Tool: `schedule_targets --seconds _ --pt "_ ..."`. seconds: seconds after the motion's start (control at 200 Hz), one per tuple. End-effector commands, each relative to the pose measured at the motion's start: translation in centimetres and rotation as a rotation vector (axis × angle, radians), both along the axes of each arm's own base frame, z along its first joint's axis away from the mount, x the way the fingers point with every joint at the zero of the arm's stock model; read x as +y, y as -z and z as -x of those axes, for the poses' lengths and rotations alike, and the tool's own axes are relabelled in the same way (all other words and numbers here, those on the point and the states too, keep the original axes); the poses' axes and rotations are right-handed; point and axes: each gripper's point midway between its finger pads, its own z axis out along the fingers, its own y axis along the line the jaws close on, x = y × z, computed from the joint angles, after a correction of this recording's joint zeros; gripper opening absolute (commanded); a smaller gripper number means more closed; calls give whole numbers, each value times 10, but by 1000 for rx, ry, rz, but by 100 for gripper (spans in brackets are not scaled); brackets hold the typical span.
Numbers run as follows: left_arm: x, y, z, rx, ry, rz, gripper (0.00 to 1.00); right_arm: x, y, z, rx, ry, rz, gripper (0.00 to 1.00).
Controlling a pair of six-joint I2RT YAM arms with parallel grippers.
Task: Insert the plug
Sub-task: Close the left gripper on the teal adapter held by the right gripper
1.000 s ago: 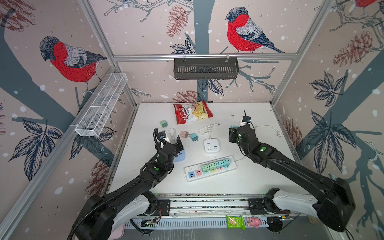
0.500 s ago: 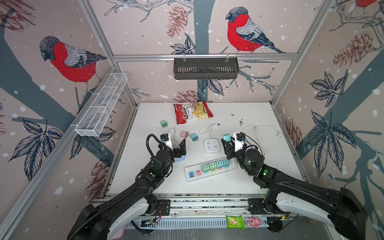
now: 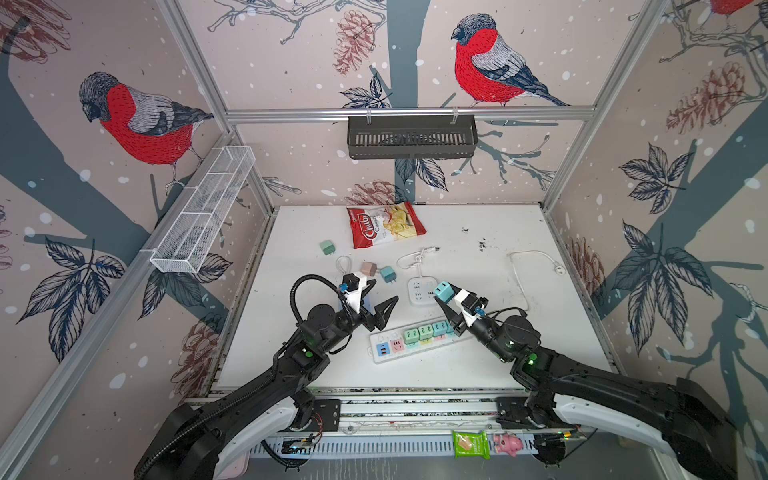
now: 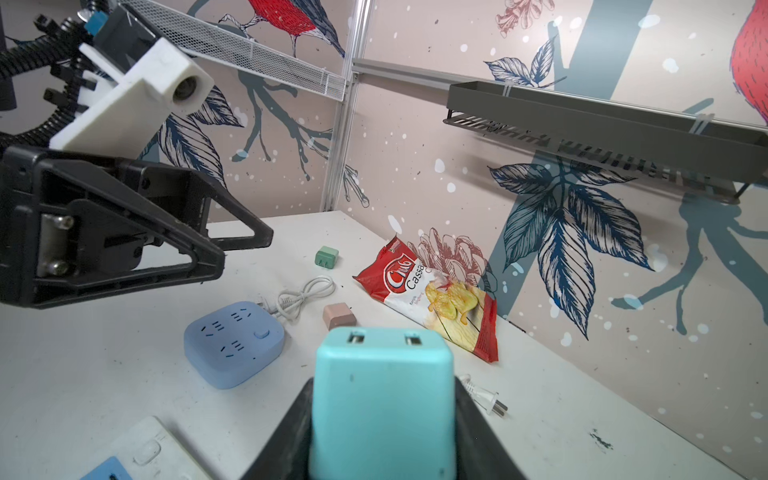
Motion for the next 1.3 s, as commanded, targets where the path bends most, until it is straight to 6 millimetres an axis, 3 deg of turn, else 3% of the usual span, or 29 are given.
schedule_targets --seconds 0.0,0.16,0.536,0.966,1.296 --pt "-18 -24 23 -112 145 27 89 3 -6 -3 -77 35 44 1" --pt "-37 -23 40 -135 252 -8 88 10 5 -6 -84 56 102 1" --pt "-73 -9 59 -81 456 -70 86 13 4 4 -146 62 106 1" --pt "-79 -5 54 -38 462 -79 82 28 12 21 -231 38 161 1" --pt "-86 1 52 0 488 -102 63 31 9 32 -272 33 161 1"
